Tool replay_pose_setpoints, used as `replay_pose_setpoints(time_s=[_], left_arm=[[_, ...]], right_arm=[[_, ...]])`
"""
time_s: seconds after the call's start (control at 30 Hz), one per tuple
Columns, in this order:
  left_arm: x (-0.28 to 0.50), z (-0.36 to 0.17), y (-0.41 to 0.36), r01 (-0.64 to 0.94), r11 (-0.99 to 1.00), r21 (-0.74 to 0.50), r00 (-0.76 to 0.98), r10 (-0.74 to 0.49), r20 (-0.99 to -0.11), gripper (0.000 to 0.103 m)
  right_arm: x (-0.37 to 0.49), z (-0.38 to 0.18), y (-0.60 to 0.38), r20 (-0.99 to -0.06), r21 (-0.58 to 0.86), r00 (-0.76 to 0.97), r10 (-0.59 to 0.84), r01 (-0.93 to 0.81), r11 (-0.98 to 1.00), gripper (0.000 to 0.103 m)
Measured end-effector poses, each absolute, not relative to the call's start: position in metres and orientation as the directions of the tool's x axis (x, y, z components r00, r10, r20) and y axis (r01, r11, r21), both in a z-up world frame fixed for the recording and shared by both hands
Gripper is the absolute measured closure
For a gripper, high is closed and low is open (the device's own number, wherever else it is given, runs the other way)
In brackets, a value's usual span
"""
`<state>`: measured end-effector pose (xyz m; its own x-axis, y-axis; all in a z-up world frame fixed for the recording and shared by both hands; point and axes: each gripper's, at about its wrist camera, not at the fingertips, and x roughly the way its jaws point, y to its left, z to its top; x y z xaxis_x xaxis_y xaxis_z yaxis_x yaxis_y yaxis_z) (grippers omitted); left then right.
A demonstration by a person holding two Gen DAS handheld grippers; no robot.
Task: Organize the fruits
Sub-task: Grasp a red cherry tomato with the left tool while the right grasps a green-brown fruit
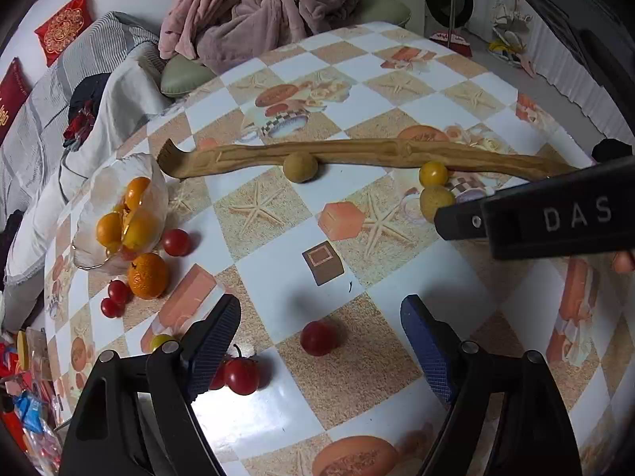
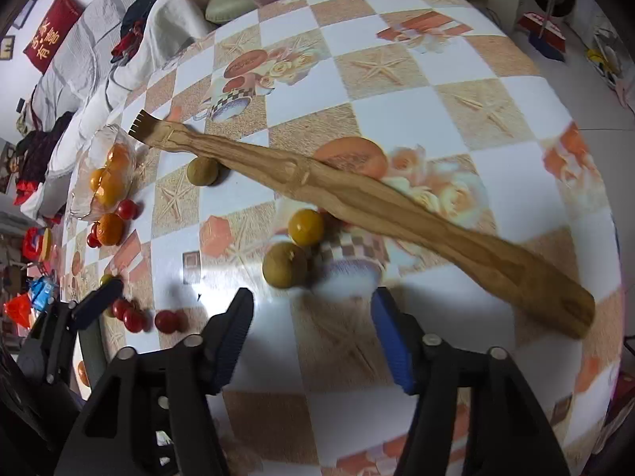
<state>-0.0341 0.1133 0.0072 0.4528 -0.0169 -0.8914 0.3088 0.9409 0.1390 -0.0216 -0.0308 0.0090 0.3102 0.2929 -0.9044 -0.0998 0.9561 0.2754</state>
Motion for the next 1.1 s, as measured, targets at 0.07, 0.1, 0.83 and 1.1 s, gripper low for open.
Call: replay_pose_setpoints(time_s=[0.07,0.1,0.83,1.1], left_arm=[[-0.032,0.002,0.112,0.313,0.940,0.137,0.439,-0.016,-0.898,0.028],[-0.030,-0.001,0.112,0.317,0.939,0.134,0.427,-0.015,-0.904,0.032],[-0.053,0.013,0.144,0.217,0.964,-0.154,0.345,-0.223,-0.912,0.085],[-0.051,0.005,0.148,0.184,0.980,-0.071,0.386,-0.138,-0.912,0.085]], right_arm=[[-0.016,0.007,-0.027,-0.905,0.275,0.305,0.295,-0.109,0.955,0.044],[-0.014,0.008,-0.024,-0.905,0.266,0.310,0.291,-0.121,0.956,0.044],[-0.065,0.016,-0.030,-0.902,0.277,0.303,0.307,-0.139,0.951,0.076],[-0.092,0.010,-0.028,-0.910,0.291,0.268,0.317,-0.134,0.947,0.076]])
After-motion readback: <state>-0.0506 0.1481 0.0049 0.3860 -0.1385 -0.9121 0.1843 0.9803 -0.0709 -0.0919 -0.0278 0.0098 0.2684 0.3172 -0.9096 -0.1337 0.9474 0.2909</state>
